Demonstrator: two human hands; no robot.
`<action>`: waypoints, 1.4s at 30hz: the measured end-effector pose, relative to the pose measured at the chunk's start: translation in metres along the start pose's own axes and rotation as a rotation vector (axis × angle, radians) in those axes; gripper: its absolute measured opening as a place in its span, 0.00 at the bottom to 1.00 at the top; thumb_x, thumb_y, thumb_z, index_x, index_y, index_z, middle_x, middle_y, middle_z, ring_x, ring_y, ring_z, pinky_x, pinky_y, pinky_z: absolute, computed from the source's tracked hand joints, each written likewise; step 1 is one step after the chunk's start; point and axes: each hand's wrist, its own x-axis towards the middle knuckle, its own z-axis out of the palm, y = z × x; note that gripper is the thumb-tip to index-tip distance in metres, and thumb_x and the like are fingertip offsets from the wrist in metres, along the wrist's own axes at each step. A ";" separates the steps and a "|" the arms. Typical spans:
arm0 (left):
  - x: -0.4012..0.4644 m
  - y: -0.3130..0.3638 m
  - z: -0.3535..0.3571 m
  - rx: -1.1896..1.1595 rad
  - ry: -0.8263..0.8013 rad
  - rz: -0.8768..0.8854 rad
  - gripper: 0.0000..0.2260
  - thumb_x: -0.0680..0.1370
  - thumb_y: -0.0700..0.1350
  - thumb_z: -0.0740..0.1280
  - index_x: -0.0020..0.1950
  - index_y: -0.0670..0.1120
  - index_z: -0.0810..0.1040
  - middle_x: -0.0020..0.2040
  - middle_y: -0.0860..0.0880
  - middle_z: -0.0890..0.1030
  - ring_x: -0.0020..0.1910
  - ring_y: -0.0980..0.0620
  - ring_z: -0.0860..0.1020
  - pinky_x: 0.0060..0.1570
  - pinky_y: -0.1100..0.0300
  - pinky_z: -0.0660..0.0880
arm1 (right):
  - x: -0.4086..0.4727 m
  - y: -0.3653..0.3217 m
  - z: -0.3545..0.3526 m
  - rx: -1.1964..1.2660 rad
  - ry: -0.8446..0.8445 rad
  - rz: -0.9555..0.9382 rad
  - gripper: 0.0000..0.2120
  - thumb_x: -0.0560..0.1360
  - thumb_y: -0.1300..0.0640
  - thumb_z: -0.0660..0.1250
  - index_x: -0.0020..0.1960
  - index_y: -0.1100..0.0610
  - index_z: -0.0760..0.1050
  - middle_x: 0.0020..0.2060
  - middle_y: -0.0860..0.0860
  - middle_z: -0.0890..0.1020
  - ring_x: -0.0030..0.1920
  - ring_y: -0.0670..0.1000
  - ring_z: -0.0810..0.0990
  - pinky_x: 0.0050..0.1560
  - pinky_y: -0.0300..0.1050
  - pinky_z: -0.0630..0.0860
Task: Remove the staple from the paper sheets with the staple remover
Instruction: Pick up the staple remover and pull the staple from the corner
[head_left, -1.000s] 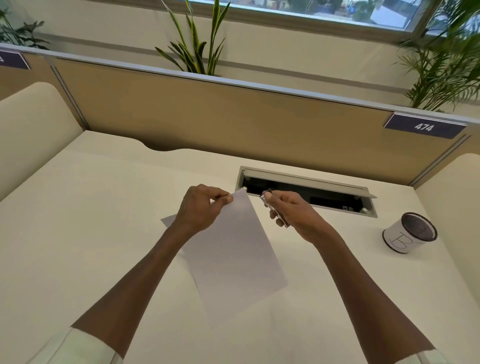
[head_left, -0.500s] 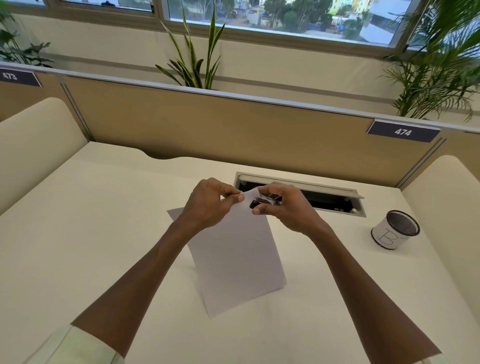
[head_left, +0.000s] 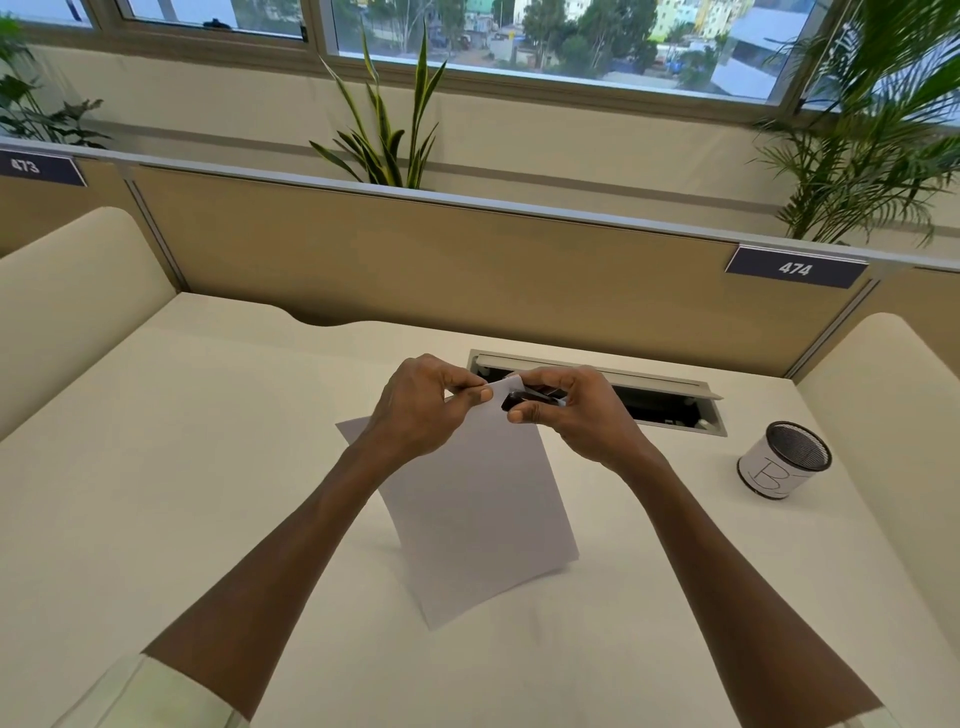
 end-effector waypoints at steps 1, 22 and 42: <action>-0.001 0.001 0.000 0.000 0.003 0.006 0.06 0.75 0.48 0.70 0.48 0.51 0.86 0.44 0.50 0.86 0.47 0.52 0.77 0.43 0.56 0.75 | 0.000 -0.001 0.000 0.004 0.001 -0.009 0.14 0.69 0.58 0.77 0.54 0.57 0.84 0.46 0.49 0.87 0.46 0.41 0.83 0.44 0.27 0.74; -0.001 0.002 0.001 -0.021 0.041 -0.004 0.07 0.75 0.48 0.71 0.49 0.49 0.86 0.45 0.49 0.86 0.46 0.53 0.78 0.39 0.61 0.73 | 0.005 0.003 0.004 0.096 0.049 0.004 0.14 0.68 0.61 0.78 0.53 0.60 0.84 0.45 0.53 0.87 0.43 0.41 0.84 0.45 0.33 0.77; -0.010 -0.044 0.000 -0.049 0.010 -0.022 0.05 0.74 0.45 0.72 0.48 0.48 0.86 0.45 0.51 0.85 0.48 0.56 0.76 0.46 0.60 0.74 | 0.028 0.065 0.026 0.105 0.295 0.433 0.13 0.66 0.56 0.79 0.48 0.58 0.83 0.39 0.53 0.84 0.38 0.50 0.80 0.41 0.45 0.77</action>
